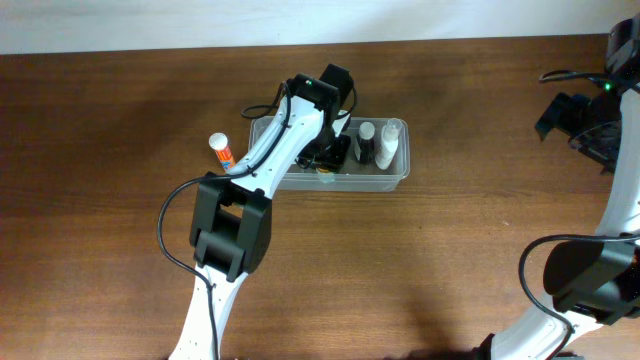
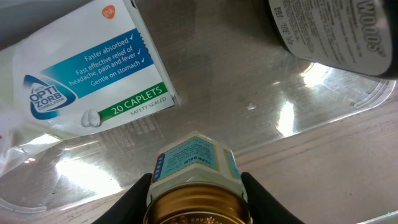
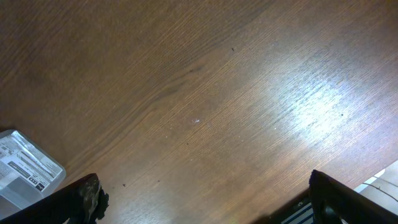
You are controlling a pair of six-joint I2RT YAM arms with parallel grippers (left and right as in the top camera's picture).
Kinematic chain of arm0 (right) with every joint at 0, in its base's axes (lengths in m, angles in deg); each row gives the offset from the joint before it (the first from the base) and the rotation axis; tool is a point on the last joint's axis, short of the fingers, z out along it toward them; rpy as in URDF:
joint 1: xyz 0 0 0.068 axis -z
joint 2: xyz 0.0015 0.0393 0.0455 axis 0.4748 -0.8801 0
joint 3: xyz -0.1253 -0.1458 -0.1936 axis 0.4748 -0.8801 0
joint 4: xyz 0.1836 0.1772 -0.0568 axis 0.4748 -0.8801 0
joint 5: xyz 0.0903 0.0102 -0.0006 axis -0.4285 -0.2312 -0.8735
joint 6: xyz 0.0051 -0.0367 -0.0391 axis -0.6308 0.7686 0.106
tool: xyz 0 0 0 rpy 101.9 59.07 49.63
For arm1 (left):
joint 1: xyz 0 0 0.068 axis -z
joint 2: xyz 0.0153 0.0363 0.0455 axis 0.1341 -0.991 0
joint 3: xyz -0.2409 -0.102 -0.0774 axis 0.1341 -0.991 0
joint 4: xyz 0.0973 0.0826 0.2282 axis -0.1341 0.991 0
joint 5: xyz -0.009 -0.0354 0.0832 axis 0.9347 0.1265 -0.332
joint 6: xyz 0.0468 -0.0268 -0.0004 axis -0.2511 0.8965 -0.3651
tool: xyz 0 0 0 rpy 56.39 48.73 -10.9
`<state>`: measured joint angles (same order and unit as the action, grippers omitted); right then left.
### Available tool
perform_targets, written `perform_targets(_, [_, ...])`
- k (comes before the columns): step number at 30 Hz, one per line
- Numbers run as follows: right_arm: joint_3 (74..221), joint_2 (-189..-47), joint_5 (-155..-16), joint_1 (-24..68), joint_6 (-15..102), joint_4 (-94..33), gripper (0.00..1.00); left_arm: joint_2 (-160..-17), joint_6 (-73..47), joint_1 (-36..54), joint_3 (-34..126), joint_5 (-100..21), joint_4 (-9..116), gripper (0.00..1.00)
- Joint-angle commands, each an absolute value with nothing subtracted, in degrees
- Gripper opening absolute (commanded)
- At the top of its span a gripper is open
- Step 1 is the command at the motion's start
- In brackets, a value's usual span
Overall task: Pack container
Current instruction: 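Carry the jar right and lower it into the container beside the Panadol box, then release the jar and move the left gripper up over the orange tube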
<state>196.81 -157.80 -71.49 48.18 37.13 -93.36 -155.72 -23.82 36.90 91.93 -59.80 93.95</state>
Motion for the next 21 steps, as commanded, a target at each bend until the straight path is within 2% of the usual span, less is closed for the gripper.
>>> perform_targets(1, [196.7,-157.9,-71.6,48.2,37.5,-93.2,0.98,-155.8,-23.1,36.8,92.4,-60.0,93.9,0.38])
perform_targets(3, [196.7,-157.9,-71.6,48.2,37.5,-93.2,0.98,-155.8,-23.1,36.8,92.4,-60.0,93.9,0.38])
perform_targets(4, [196.7,-157.9,-71.6,48.2,37.5,-93.2,0.98,-155.8,-23.1,36.8,92.4,-60.0,93.9,0.49])
perform_targets(5, [196.7,-157.9,-71.6,48.2,37.5,-93.2,0.98,-155.8,-23.1,36.8,92.4,-60.0,93.9,0.52])
perform_targets(8, [196.7,-157.9,-71.6,48.2,37.5,-93.2,0.98,-155.8,-23.1,36.8,92.4,-60.0,94.0,0.47])
perform_targets(14, [196.7,-157.9,-71.6,48.2,37.5,-93.2,0.99,-155.8,-23.1,36.8,92.4,-60.0,93.9,0.48])
perform_targets(16, [196.7,-157.9,-71.6,48.2,37.5,-93.2,0.98,-155.8,-23.1,36.8,92.4,-60.0,93.7,0.49])
perform_targets(18, [196.7,-157.9,-71.6,48.2,37.5,-93.2,0.98,-155.8,-23.2,36.7,92.5,-60.0,93.5,0.56])
perform_targets(21, [196.7,-157.9,-71.6,48.2,37.5,-93.2,0.98,-155.8,-23.4,36.5,93.5,-60.0,93.8,0.58])
